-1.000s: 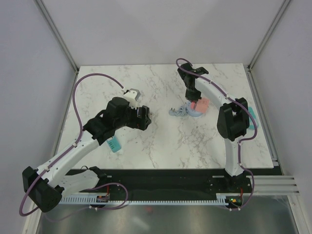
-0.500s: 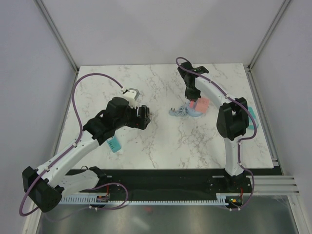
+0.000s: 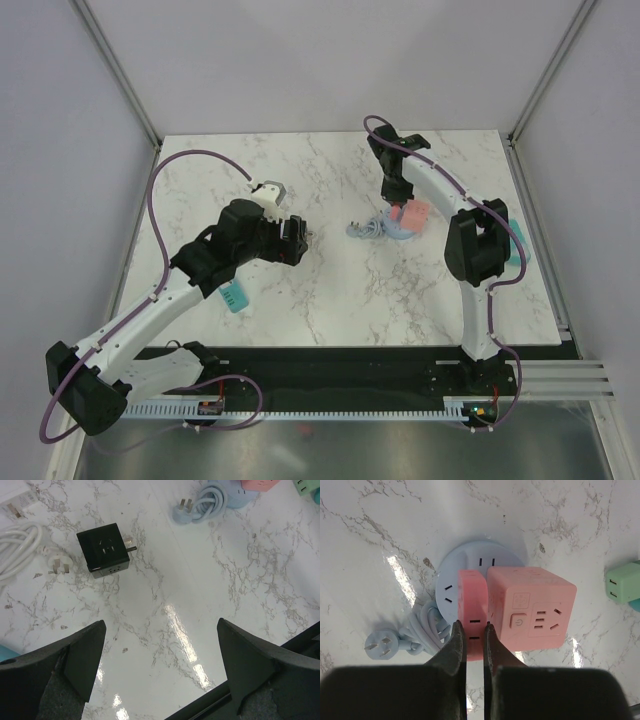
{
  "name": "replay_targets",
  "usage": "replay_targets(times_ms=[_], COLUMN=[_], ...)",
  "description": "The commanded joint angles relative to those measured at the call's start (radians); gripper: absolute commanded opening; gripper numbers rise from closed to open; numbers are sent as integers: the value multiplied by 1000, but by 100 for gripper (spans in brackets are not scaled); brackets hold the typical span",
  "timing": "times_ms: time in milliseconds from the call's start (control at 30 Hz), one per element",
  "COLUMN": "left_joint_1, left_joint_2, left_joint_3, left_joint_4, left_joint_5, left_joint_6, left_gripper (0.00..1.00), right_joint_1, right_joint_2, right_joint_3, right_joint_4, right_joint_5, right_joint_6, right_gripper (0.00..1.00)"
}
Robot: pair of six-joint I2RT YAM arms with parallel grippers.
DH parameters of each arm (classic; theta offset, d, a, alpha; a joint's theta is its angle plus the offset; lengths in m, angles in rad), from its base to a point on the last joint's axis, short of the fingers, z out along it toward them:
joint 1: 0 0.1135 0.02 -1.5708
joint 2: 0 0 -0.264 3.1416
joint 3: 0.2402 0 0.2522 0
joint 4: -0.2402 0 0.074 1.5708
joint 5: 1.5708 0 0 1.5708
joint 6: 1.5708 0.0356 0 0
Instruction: Insert the plug
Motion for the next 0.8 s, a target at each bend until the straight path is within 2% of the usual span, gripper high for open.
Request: replay_targets(times_ms=[0, 767], left_joint_1=[3, 3], left_joint_2=[-18, -47], left_joint_3=[13, -2], left_joint_4=[27, 31], left_joint_5=[-24, -38], left_joint_6=[18, 20], left_gripper=[100, 100], right_joint_1=[-6, -25], right_joint_2=[0, -20], right_joint_3=[-2, -190], right_joint_4=[-2, 98], right_joint_5=[2, -52], right_joint_6=[-6, 0], right_gripper=[0, 0])
